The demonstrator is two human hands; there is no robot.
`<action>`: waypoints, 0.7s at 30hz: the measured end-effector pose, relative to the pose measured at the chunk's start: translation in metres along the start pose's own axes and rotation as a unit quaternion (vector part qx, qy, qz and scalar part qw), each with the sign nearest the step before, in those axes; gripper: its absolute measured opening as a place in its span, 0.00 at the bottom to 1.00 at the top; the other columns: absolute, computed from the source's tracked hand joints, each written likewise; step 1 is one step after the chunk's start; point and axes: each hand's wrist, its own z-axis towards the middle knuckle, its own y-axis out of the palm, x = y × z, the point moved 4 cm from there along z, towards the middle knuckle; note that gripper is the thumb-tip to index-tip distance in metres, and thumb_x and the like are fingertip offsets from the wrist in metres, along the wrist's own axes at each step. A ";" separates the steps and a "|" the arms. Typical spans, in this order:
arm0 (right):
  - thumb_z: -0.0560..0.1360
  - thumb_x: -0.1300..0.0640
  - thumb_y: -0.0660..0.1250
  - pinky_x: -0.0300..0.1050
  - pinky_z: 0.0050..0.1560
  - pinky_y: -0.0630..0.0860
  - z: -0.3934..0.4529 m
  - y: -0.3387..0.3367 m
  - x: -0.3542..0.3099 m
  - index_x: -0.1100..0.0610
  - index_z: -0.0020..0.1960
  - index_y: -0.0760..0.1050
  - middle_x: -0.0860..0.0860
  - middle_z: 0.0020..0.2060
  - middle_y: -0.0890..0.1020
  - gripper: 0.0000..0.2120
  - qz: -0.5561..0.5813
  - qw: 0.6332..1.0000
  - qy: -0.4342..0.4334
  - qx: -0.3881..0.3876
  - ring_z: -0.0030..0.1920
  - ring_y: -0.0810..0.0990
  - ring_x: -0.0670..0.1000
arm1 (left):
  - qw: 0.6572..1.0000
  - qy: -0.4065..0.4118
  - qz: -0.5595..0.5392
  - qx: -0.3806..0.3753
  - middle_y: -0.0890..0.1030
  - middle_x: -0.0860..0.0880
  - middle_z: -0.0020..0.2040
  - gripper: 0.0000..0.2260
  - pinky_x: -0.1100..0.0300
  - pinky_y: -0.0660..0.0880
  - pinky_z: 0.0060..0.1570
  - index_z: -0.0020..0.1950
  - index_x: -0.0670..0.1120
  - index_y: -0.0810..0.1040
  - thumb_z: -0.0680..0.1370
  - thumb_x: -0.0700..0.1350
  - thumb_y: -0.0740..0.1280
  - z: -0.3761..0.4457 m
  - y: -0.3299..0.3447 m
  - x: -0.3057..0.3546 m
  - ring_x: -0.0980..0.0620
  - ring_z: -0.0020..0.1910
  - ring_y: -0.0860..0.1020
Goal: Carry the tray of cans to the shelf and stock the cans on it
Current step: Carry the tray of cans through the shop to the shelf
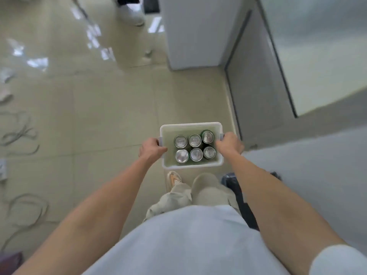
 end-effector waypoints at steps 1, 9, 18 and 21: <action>0.75 0.52 0.65 0.50 0.55 0.79 -0.004 0.004 -0.033 0.56 0.56 0.81 0.57 0.54 0.84 0.13 -0.014 1.000 -0.023 -0.010 0.55 0.83 0.60 | 0.999 -0.025 -0.014 0.017 0.86 0.41 0.44 0.06 0.50 0.81 0.48 0.40 0.44 0.80 0.69 0.46 0.71 0.001 -0.019 -0.018 0.42 0.46 0.85; 0.74 0.54 0.65 0.49 0.55 0.76 -0.030 0.059 -0.240 0.57 0.55 0.80 0.58 0.54 0.83 0.13 -0.148 0.965 -0.206 -0.073 0.57 0.82 0.60 | 0.967 -0.194 -0.130 0.104 0.86 0.43 0.47 0.10 0.51 0.81 0.53 0.48 0.47 0.83 0.70 0.49 0.71 0.013 -0.118 -0.137 0.43 0.49 0.85; 0.74 0.55 0.65 0.48 0.53 0.77 -0.033 0.120 -0.423 0.56 0.54 0.81 0.56 0.52 0.84 0.11 -0.239 0.905 -0.329 -0.125 0.56 0.83 0.58 | 0.905 -0.329 -0.225 0.148 0.86 0.43 0.50 0.12 0.53 0.80 0.52 0.50 0.47 0.84 0.71 0.50 0.72 0.048 -0.191 -0.189 0.43 0.51 0.84; 0.77 0.55 0.63 0.46 0.48 0.74 -0.040 0.133 -0.480 0.56 0.52 0.81 0.56 0.51 0.84 0.10 -0.276 0.878 -0.369 -0.129 0.54 0.83 0.58 | 0.884 -0.357 -0.256 0.158 0.85 0.43 0.51 0.12 0.54 0.79 0.51 0.51 0.47 0.84 0.71 0.50 0.73 0.058 -0.208 -0.203 0.42 0.52 0.83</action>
